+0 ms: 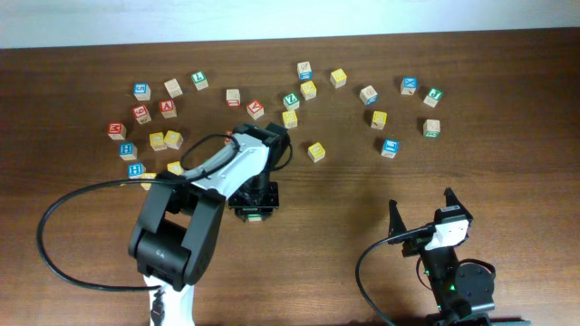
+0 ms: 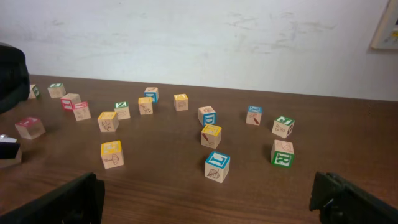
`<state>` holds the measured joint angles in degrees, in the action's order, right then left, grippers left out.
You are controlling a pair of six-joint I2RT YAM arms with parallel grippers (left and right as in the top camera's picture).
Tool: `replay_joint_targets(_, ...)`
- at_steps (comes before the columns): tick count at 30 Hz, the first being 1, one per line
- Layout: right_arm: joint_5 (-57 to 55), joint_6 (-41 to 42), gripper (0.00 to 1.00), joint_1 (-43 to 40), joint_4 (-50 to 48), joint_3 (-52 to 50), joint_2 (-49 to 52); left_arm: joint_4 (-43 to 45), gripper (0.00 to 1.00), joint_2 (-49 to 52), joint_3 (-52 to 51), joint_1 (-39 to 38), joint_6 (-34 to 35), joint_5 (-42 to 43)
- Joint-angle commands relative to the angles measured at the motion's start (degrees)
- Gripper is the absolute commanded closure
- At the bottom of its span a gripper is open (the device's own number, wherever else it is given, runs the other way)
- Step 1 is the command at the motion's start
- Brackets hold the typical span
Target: Spell out RSS
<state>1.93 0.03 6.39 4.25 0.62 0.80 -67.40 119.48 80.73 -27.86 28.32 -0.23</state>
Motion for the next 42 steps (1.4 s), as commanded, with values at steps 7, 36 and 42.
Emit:
replay_joint_targets(7,-0.3,0.2,0.02,-0.4,0.3,-0.3,-0.4,5.1,0.74,1.8,-1.0,1.6,-2.6,-2.2)
replay_joint_targets(36,-0.3,0.2,0.02,-0.4,0.3,-0.3,-0.4,3.8,0.10,2.8,46.1,3.3,-10.1,-2.2)
replay_joint_targets(42,-0.3,0.2,0.02,-0.4,0.3,-0.3,-0.4,10.8,0.16,12.1,46.1,2.3,5.1,-2.4)
